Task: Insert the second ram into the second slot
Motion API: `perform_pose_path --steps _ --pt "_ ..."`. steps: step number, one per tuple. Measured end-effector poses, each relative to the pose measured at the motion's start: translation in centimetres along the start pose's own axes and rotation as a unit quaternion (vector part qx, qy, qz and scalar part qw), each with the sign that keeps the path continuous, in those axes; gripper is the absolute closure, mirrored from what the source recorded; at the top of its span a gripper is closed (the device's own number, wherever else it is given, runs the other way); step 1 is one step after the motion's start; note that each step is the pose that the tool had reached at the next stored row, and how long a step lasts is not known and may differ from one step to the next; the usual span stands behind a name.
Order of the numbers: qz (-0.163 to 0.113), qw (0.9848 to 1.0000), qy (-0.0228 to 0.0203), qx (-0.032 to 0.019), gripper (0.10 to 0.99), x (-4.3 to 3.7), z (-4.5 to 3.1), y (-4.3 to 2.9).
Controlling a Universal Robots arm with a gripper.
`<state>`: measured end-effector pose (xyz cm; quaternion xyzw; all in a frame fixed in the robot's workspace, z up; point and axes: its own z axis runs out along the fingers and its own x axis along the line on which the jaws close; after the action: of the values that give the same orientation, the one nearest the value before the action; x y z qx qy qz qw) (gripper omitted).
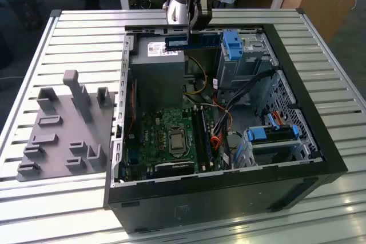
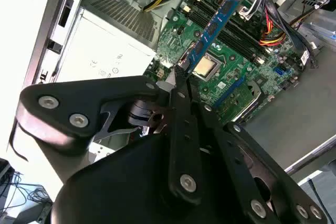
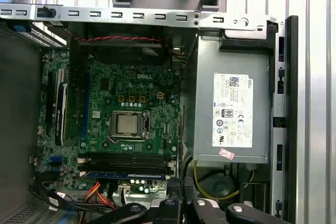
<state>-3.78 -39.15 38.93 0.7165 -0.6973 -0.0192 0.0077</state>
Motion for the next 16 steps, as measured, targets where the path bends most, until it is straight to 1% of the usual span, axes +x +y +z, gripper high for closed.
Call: perform_pose_path --steps 1,3,16 --pt "0.0 1.0 0.0 0.0 0.949 0.0 0.0 0.0" --pt "0.0 1.0 0.0 0.0 0.949 0.65 -0.01 0.02" --pt "0.0 1.0 0.0 0.0 0.949 1.04 -0.02 0.03"
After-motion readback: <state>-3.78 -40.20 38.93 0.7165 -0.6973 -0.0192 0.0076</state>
